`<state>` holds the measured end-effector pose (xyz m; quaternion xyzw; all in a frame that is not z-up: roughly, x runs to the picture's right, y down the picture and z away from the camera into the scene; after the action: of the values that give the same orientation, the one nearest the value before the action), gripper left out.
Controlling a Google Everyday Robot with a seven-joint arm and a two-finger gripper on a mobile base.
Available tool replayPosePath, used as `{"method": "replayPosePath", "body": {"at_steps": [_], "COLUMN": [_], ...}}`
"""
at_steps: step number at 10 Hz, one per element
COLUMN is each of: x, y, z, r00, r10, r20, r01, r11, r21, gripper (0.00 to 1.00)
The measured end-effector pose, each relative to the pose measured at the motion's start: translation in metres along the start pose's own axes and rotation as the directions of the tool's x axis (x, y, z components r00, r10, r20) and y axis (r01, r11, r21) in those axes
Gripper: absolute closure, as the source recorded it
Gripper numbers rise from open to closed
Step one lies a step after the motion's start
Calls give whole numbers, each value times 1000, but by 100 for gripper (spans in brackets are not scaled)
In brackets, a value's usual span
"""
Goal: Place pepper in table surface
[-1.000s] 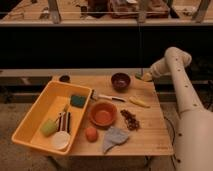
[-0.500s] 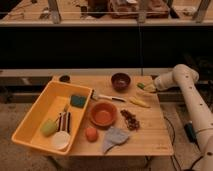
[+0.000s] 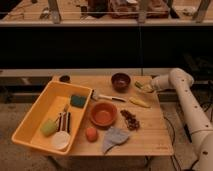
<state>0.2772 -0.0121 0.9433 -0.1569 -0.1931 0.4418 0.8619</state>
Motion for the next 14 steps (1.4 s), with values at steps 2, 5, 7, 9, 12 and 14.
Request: {"method": "replayPosePath", "body": {"at_steps": [2,5,7,9,12,14], "x": [3,7,9,9,9,10], "y": [-1,-6,-9,-14,-18,-22], "z": [8,23,33,38,48,51], "r00": [1000,1000,1000,1000,1000,1000], "r10": [2,3,3,4,1,1], "r20": [8,19,21,17,14,6], "r01": [-3,-4,-3,-4,-1,-1], "r11": [1000,1000,1000,1000,1000,1000], "r21": [4,2,-4,-3,-10,-12], "gripper": [100,100,100,100,94,72]}}
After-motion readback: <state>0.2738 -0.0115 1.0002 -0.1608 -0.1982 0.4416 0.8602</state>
